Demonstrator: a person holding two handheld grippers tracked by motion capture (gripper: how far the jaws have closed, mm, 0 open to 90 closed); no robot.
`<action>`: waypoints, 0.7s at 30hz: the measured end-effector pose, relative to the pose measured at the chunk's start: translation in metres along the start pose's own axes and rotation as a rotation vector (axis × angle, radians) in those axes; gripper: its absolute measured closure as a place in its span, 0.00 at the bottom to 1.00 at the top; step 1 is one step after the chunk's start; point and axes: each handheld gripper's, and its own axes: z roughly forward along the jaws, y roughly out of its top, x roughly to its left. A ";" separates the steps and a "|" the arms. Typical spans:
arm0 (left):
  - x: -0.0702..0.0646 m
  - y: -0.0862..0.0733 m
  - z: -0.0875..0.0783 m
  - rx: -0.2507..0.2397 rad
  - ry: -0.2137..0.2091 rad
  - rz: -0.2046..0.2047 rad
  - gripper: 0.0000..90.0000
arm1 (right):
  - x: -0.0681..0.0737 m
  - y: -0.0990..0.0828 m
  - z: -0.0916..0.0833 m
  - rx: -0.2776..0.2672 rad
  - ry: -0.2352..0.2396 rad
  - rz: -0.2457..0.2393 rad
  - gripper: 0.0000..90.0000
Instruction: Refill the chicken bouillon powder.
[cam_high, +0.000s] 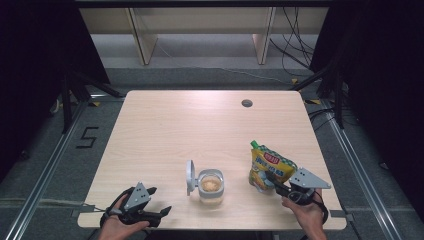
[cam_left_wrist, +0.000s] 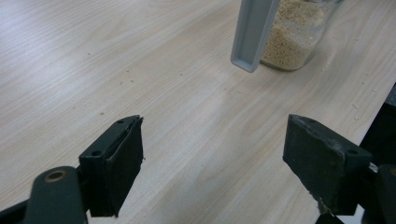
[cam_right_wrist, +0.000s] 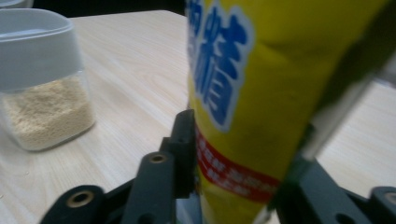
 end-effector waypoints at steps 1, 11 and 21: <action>-0.002 -0.001 0.001 -0.002 0.006 -0.029 0.22 | 0.000 0.000 -0.002 -0.005 -0.003 0.019 0.67; 0.003 0.001 0.004 -0.007 0.005 -0.005 0.22 | 0.010 -0.004 -0.027 0.084 -0.022 0.115 0.37; 0.002 0.002 0.009 -0.016 -0.002 -0.041 0.22 | 0.024 -0.011 -0.048 0.193 -0.046 0.140 0.34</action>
